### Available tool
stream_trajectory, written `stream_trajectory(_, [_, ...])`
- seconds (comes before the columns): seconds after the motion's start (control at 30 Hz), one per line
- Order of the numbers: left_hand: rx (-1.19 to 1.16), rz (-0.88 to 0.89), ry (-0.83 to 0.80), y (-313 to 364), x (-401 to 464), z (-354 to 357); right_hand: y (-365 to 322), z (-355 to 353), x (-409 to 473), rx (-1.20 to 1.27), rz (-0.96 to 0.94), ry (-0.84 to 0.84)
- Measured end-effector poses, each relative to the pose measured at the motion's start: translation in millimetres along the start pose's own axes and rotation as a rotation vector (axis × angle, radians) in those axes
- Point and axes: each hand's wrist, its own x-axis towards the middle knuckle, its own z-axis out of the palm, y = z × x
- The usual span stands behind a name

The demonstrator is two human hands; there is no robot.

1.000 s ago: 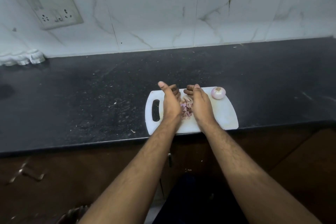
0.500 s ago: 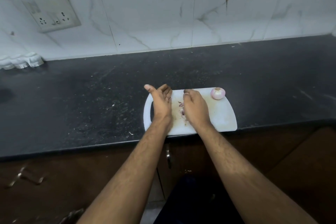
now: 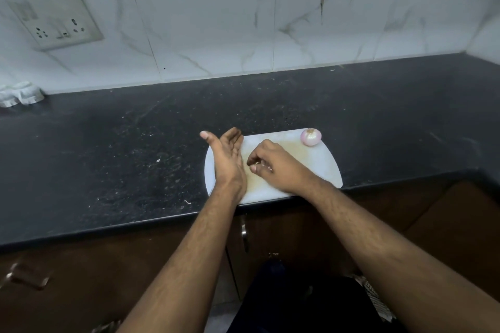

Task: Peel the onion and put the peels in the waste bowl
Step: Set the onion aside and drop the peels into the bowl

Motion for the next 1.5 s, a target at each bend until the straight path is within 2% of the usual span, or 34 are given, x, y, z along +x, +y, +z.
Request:
stream_trajectory(0.07, [0.021, 0.008, -0.004, -0.8, -1.2, 1.0, 0.1, -0.5, 1.1, -0.08, 0.018, 0.056])
stream_trajectory(0.2, [0.046, 0.011, -0.021, -0.6, -2.6, 3.3, 6.7, -4.2, -3.6, -0.068, 0.064, 0.116])
stream_trajectory(0.3, [0.043, 0.011, -0.019, -0.6, -2.6, 4.2, 8.6, -9.0, -7.2, -0.057, 0.117, -0.002])
stream_trajectory(0.4, [0.05, 0.017, -0.011, -2.2, -3.0, 3.8, 5.3, -7.5, -9.1, -0.062, 0.072, -0.126])
stream_trajectory(0.53, [0.062, 0.015, -0.009, -2.2, -4.0, 4.3, 2.1, -10.7, -13.6, -0.048, -0.051, -0.118])
stream_trajectory(0.6, [0.072, 0.012, -0.01, -2.6, -4.1, 3.8, 1.0, -13.6, -14.2, -0.07, -0.034, -0.107])
stream_trajectory(0.7, [0.098, 0.011, -0.026, -3.3, -2.5, 4.2, 1.6, -16.4, -8.5, -0.139, 0.103, -0.044])
stream_trajectory(0.8, [0.117, 0.004, -0.034, -3.1, -3.0, 5.1, 1.5, -18.8, -3.5, -0.239, 0.296, 0.114])
stream_trajectory(0.87, [0.142, 0.012, -0.034, -2.8, -4.1, 4.7, -1.1, -17.3, -4.7, -0.32, 0.33, 0.148])
stream_trajectory(0.93, [0.174, 0.021, -0.039, -2.0, -4.7, 5.5, -2.4, -17.2, -8.4, -0.266, 0.335, 0.197])
stream_trajectory(0.97, [0.199, 0.019, -0.042, -2.1, -5.2, 5.5, -1.3, -18.7, -11.0, -0.161, 0.35, 0.253])
stream_trajectory(1.1, [0.465, 0.047, -0.073, -1.5, -10.1, 5.6, 7.0, -27.3, -25.9, 0.282, 0.377, 0.578])
stream_trajectory(1.2, [0.833, 0.125, -0.264, 0.6, -5.7, 7.0, 12.9, -29.4, -33.5, 0.491, 0.336, 0.691])
stream_trajectory(1.3, [1.191, 0.233, -0.464, 6.9, 1.3, 7.8, 16.6, -32.5, -36.1, 0.729, 0.408, 0.723])
stream_trajectory(1.37, [1.389, 0.323, -0.492, 12.1, 5.6, 4.8, 18.7, -32.2, -36.9, 0.797, 0.436, 0.695])
stream_trajectory(1.5, [1.54, 0.223, -0.599, 16.5, 11.0, -7.2, 21.6, -28.1, -32.1, 0.731, 0.491, 0.647])
